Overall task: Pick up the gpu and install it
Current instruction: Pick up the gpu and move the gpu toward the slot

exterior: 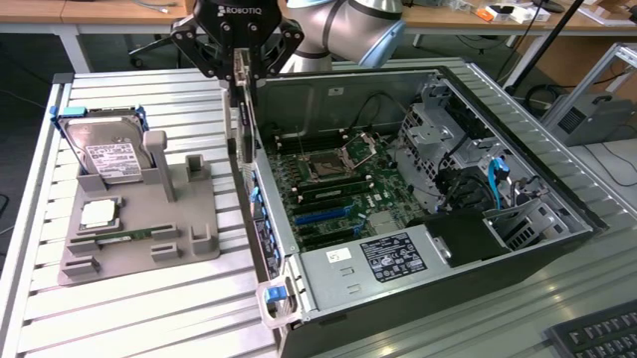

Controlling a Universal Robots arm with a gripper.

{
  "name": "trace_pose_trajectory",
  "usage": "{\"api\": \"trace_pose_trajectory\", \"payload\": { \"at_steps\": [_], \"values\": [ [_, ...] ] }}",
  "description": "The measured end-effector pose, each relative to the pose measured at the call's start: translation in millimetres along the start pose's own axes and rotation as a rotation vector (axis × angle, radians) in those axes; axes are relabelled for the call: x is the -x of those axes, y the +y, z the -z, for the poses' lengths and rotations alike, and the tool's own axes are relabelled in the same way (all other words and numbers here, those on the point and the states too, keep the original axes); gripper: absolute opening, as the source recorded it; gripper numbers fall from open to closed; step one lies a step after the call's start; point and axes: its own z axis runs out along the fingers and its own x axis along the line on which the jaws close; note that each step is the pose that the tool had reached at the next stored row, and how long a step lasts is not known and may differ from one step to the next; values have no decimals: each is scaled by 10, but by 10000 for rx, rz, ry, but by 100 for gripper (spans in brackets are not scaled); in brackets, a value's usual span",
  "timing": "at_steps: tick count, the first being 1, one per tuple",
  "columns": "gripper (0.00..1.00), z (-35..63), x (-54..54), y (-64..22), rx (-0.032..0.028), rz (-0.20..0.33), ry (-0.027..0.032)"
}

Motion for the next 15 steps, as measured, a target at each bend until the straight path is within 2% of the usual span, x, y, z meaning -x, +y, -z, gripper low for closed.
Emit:
{"api": "trace_pose_trajectory", "payload": {
  "at_steps": [15],
  "values": [
    [27, -8, 43, 3, -12, 1, -1]
  ]
}}
